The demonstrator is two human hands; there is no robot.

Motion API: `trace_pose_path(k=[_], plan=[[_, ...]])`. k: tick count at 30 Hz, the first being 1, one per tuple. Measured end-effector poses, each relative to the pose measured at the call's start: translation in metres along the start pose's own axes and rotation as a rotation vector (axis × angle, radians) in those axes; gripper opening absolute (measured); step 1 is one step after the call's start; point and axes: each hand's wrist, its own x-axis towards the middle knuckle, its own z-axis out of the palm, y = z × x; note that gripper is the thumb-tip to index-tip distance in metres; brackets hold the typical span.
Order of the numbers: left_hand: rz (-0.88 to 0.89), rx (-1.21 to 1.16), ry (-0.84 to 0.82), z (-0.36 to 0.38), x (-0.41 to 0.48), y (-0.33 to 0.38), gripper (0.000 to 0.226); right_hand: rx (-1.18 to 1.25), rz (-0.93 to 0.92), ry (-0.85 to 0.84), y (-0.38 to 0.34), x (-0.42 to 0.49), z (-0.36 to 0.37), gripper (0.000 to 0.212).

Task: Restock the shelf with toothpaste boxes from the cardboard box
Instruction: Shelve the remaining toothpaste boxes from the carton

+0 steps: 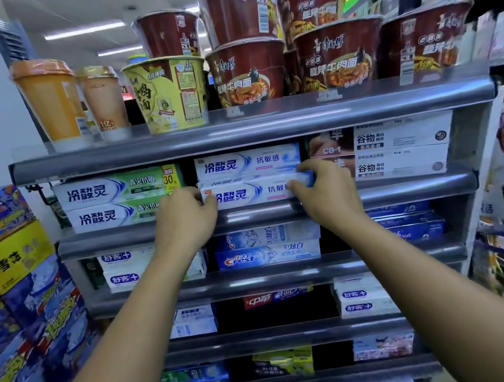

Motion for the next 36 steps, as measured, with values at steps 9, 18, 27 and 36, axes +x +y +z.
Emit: trace_pose_path(k=[9, 18, 27, 36], plan=[[0.238, -0.293, 0.350, 0.025, -0.091, -0.010, 0.021, 0.154, -0.171, 0.054, 0.065, -0.074, -0.029, 0.036], [-0.128, -0.264, -0.415, 0.187, -0.327, -0.092, 0.024, 0.164, 0.254, -0.409, 0.276, -0.236, 0.011, 0.019], [-0.715, -0.138, -1.054, 0.348, -0.589, -0.212, 0.026, 0.024, 0.961, -0.845, 0.478, -0.478, 0.123, 0.011], [-0.968, 0.041, -1.353, 0.539, -0.789, -0.348, 0.022, -0.047, 1.304, -0.856, 0.604, -0.702, 0.248, 0.013]])
